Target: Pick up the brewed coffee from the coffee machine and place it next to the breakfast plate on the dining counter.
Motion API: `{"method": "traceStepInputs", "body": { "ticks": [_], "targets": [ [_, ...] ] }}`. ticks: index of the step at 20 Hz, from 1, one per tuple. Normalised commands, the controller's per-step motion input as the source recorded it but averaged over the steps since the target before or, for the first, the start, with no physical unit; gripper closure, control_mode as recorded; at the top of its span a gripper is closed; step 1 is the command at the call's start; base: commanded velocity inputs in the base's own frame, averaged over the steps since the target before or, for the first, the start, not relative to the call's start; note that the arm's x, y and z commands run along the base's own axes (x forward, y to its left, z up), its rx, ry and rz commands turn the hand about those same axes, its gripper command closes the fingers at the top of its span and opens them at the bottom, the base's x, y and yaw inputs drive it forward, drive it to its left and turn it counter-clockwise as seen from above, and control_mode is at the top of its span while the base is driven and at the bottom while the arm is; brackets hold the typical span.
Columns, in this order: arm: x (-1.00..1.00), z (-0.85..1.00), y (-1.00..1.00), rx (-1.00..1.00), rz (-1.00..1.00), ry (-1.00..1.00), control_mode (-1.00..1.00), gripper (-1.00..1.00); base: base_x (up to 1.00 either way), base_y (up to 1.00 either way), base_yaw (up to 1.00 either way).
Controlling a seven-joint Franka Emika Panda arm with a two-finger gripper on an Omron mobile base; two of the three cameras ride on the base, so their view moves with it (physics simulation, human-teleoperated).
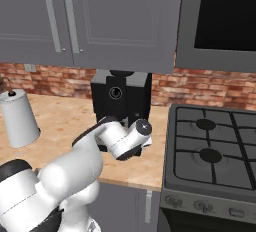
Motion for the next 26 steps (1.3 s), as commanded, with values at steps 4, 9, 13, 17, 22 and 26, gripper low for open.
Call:
{"method": "traceStepInputs", "body": {
  "ticks": [4, 9, 13, 17, 22, 26],
  "targets": [
    [-0.63, 0.17, 0.03, -0.04, 0.14, -0.13, -1.00, 1.00, 0.00, 0.00, 0.00],
    [-0.55, 0.49, 0.02, -0.03, 0.17, -0.09, -1.00, 1.00, 0.00, 0.00, 0.00],
    [-0.48, 0.66, 0.04, -0.03, 0.20, -0.01, -1.00, 1.00, 0.00, 0.00, 0.00],
    [-0.34, 0.68, 0.22, -0.04, 0.22, 0.00, -1.00, 1.00, 0.00, 0.00, 0.00],
    [-0.17, 0.59, 0.24, -0.07, 0.15, 0.00, -1.00, 1.00, 0.00, 0.00, 0.00],
    [-0.13, 0.49, 0.27, -0.19, 0.00, 0.00, -1.00, 1.00, 0.00, 0.00, 0.00]
  ]
}}
